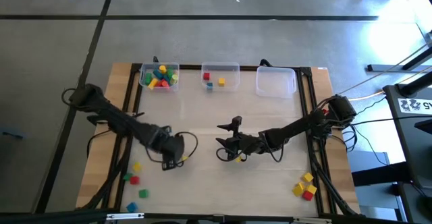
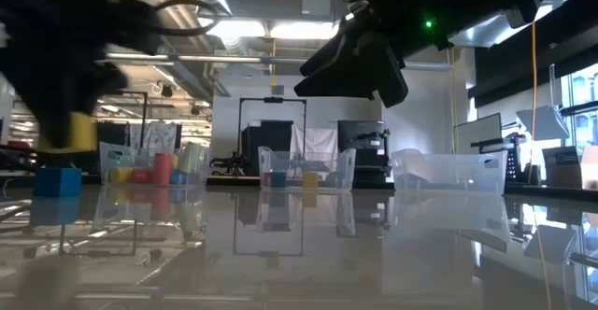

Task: Sort blocks by size
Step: Put the square yellow block into the middle transparent bin

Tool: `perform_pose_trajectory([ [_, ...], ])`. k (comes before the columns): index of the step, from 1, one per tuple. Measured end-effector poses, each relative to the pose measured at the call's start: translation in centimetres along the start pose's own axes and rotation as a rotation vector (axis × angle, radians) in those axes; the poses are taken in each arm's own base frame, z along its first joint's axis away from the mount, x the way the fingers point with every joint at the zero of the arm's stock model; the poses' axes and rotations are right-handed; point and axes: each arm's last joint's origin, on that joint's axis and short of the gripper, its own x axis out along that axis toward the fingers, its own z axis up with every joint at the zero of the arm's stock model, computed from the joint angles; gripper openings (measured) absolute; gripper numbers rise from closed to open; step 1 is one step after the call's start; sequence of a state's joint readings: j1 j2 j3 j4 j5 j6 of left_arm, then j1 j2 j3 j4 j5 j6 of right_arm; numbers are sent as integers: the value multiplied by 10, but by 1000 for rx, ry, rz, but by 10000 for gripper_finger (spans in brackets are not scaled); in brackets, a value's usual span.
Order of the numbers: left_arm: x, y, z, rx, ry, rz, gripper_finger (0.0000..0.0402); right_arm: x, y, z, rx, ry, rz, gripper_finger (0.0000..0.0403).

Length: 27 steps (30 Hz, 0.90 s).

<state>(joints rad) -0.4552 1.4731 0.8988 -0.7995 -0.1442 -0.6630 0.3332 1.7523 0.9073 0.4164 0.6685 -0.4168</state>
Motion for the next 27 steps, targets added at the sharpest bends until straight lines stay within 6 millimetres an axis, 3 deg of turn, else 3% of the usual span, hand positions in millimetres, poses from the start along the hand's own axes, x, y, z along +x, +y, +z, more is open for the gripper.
perform_pose_trajectory([
  [10, 2, 51, 49, 83, -157, 76, 141, 0, 0, 0, 0, 0, 0, 278],
  [27, 0, 150, 113, -21, -559, 209, 141, 0, 0, 0, 0, 1, 0, 278],
])
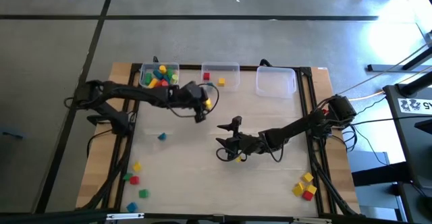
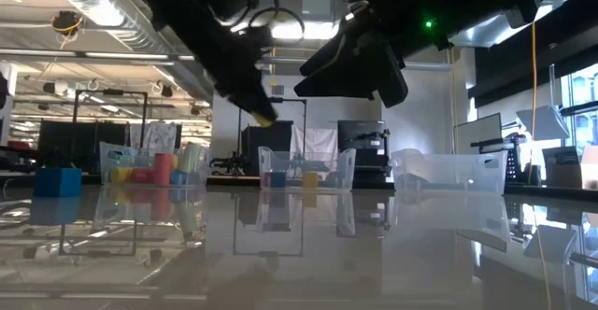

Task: Sort blocks by size
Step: Put the square yellow block into the middle transparent bin, then put the square red block into the middle transparent bin

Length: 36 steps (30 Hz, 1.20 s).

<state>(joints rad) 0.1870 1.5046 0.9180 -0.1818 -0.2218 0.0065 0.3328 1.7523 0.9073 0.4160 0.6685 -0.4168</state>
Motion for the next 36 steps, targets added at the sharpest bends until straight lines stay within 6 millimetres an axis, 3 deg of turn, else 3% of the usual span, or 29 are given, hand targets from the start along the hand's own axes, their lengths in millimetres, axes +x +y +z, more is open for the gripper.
perform_pose_trajectory([
  [8, 43, 26, 4, -41, -122, 82, 142, 0, 0, 0, -5, 5, 0, 278],
  [13, 58, 50, 5, -102, -193, 169, 144, 0, 0, -1, -6, 7, 0, 278],
  [20, 64, 82, 1, -205, -220, 246, 148, 0, 0, -1, -12, 9, -1, 278],
  [25, 64, 93, -1, -232, -215, 252, 167, 0, 0, -1, -16, 14, 0, 278],
  [32, 66, 96, -4, -290, -208, 236, 222, 0, 0, -1, -16, 14, 0, 278],
  [36, 65, 90, -4, -295, -197, 220, 232, 0, 0, -2, -17, 14, 1, 278],
])
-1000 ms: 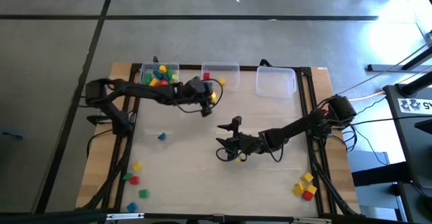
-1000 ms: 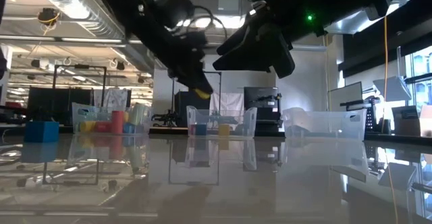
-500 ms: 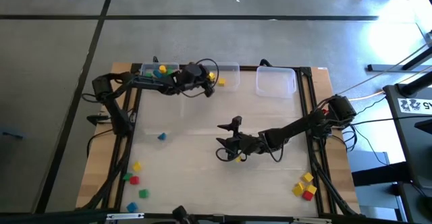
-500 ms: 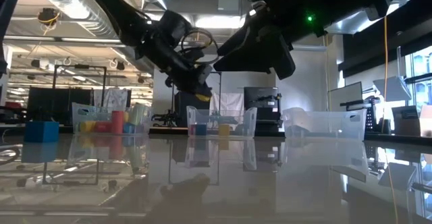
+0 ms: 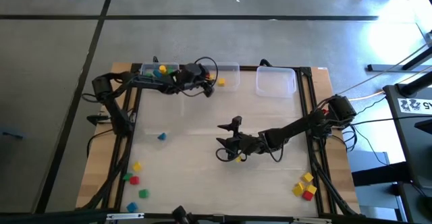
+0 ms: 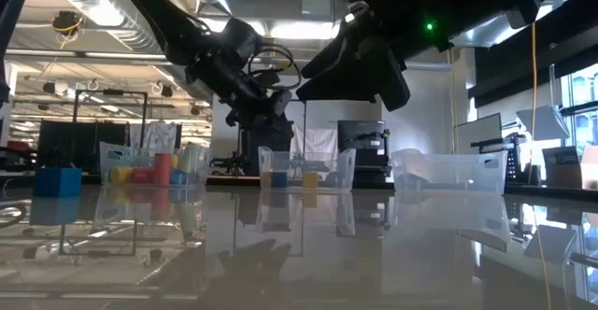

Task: Sort blocks by size
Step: Put the square red block into the middle transparent bin

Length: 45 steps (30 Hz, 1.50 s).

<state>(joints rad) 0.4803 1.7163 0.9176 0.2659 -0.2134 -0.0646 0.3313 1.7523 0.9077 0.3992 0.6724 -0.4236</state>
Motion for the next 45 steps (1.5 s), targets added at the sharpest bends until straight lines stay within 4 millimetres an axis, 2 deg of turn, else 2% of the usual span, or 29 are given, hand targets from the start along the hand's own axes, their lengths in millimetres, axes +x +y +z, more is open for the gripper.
perform_pose_trajectory([
  [4, -11, -12, 6, 37, -17, -36, 229, 0, 0, 0, 0, 1, 0, 278],
  [8, -31, -29, 14, 94, -35, -88, 224, 0, 0, -1, -4, 5, 2, 278],
  [13, -71, -44, 24, 202, -22, -147, 223, 0, 0, -1, -5, 5, 3, 278],
  [19, -123, -57, 23, 286, 49, -230, 223, 0, 0, 0, -4, 4, 4, 278],
  [26, -176, -68, 13, 315, 135, -331, 223, 0, 0, 0, -3, 3, 4, 278],
  [32, -211, -76, -2, 315, 237, -402, 223, 0, 0, 0, -3, 2, 4, 278],
  [45, -256, -95, -41, 258, 499, -440, 223, 0, 0, 0, 1, -3, 2, 278],
])
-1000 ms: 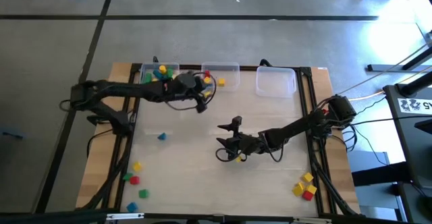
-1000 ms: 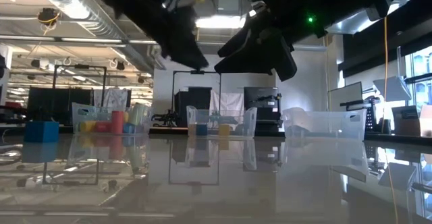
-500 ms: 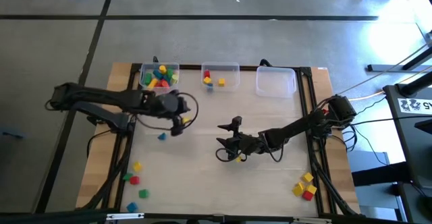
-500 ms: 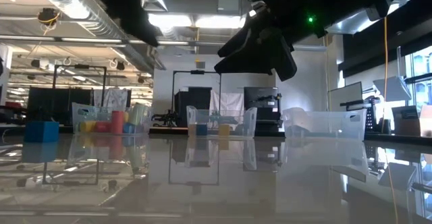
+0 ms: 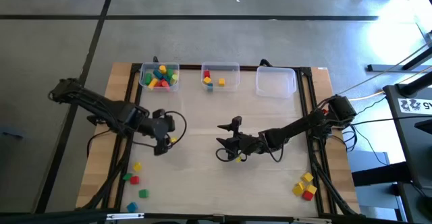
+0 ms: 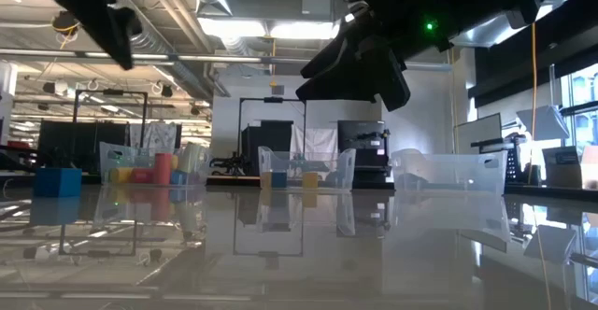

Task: Sort blocks by size
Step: Put the square red block into the middle transparent bin

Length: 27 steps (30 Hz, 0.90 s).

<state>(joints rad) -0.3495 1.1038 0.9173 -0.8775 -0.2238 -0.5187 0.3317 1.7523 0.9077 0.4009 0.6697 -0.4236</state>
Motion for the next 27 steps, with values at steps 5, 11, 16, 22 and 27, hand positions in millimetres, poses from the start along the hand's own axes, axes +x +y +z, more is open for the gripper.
perform_pose_trajectory([
  [5, -5, -15, -13, -72, 44, -31, 223, 0, 0, 0, 4, -1, 0, 278],
  [11, -11, -34, -30, -178, 106, -98, 223, 0, 0, 0, 10, -1, 0, 278],
  [16, -12, -48, -50, -215, 174, -131, 223, 0, 0, 0, 12, -1, 0, 278],
  [22, -12, -69, -74, -171, 252, -154, 223, 0, 0, 0, 12, -1, 0, 278],
  [27, -9, -85, -93, -135, 307, -142, 223, 0, 0, 0, 12, -1, 0, 278],
])
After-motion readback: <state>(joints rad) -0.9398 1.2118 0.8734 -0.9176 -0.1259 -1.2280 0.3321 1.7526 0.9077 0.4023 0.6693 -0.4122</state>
